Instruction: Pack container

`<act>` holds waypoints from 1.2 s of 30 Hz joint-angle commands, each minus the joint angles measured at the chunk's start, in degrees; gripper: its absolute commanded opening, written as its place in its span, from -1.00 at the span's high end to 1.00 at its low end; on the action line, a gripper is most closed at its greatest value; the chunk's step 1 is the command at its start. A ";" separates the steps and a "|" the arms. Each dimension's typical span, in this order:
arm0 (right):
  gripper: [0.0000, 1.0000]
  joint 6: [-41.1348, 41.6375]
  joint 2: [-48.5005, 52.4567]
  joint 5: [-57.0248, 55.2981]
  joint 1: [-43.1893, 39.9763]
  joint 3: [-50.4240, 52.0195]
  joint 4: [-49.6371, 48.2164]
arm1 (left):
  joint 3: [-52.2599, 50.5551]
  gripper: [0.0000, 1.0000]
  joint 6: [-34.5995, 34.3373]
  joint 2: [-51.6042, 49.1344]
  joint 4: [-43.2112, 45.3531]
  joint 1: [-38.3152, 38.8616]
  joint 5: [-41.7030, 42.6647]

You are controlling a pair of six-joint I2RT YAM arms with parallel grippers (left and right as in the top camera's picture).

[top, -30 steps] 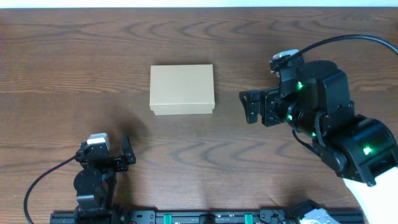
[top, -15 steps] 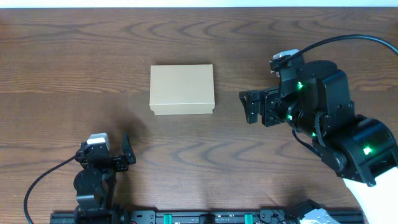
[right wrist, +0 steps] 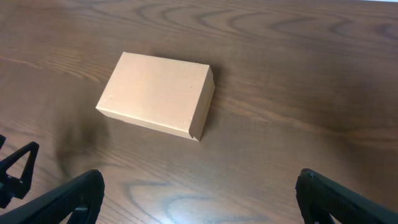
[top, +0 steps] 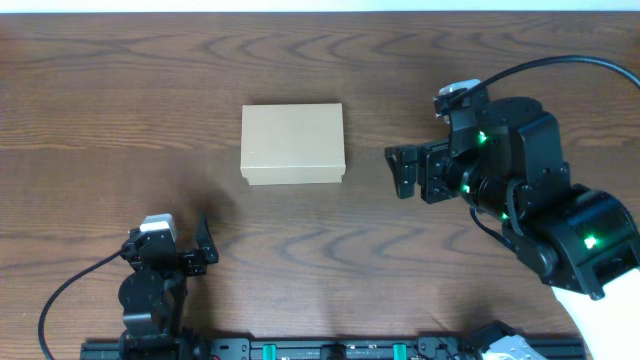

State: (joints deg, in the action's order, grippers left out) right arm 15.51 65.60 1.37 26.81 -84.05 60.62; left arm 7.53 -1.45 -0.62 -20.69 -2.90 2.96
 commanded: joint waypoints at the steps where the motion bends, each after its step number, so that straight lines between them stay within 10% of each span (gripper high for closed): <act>1: -0.98 0.52 0.04 -0.02 -0.11 -0.37 0.09 | -1.33 -0.91 0.63 0.42 0.00 0.02 -0.59; 10: -0.99 -2.36 -6.23 -5.44 -0.09 5.60 -2.21 | -1.33 -0.90 0.63 0.42 0.00 0.02 -0.59; 36: -0.98 -10.45 -64.46 -5.88 -4.24 62.47 -21.11 | -1.33 -0.91 0.63 0.42 0.00 0.02 -0.59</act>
State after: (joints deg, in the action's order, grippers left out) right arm 6.70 2.46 -3.92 23.16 -24.14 40.60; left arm 7.46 -1.45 -0.58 -20.38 -2.90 2.94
